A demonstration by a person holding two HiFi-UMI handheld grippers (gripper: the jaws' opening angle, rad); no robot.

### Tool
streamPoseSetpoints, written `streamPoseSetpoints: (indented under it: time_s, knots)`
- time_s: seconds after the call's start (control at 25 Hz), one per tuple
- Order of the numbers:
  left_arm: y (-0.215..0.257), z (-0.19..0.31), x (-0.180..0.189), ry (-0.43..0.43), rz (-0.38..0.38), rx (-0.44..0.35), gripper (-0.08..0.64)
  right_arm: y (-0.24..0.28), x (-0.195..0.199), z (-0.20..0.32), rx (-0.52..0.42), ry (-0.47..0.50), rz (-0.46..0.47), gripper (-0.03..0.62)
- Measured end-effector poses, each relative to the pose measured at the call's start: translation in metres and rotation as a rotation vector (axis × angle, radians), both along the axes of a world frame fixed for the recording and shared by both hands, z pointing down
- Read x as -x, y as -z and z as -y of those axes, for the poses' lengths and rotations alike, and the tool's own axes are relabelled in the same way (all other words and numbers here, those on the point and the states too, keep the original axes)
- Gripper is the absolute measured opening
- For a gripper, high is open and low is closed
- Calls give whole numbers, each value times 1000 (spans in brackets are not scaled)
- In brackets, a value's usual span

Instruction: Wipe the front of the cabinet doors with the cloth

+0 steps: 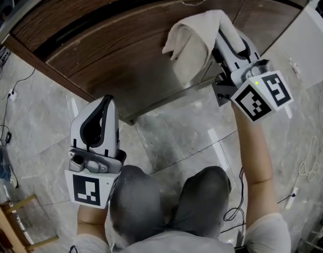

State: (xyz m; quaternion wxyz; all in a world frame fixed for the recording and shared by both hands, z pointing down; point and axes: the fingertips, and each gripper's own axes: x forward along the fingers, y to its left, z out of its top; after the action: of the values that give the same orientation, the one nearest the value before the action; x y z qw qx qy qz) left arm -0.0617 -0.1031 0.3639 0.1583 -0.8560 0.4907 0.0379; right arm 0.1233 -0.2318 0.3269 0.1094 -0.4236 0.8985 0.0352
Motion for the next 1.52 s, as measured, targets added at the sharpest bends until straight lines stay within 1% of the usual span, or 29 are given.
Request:
streamPoseSetpoints:
  time_s: [0.16,0.28,0.44,0.52,0.68,0.84,0.92,1.0,1.12,1.28,1.36,1.44,1.52]
  knots:
    - [-1,0,-8,-7,5,3,18,1,-19,6,-16,-46,-25,71]
    - [-3,-1,-10,-11,1,12,17,2,-37,12,-26,-85,-23,71]
    - [13,-2,-18,-20,-10,-34,17,5,-57,18,-44,-137,-41,71]
    - [14,-3,-20,-21,-7,-37,17,4,-65,20,-48,-169,-54,71]
    - [11,-7,-22,-23,3,-26,17,1,-70,22,-50,-214,-68,71]
    - [6,-10,-17,-16,10,-18,17,-6,-71,15,-35,-220,-55,71]
    - [4,-12,-11,-9,6,-9,17,-12,-59,2,-39,-187,-71,71]
    - [3,-15,-6,4,1,-7,17,-20,-40,-13,-38,-137,-92,71]
    - [-1,-20,2,26,14,5,17,-30,-9,-38,-32,-55,-115,71]
    - [-3,-24,15,54,18,0,17,-34,20,-67,-33,39,-84,71]
    - [-8,-29,24,68,13,14,17,-37,37,-80,-27,86,-65,71]
    - [-14,-37,34,87,11,29,17,-43,60,-92,-9,150,-54,71]
    - [-16,-40,45,105,5,33,17,-49,91,-102,-5,220,-68,71]
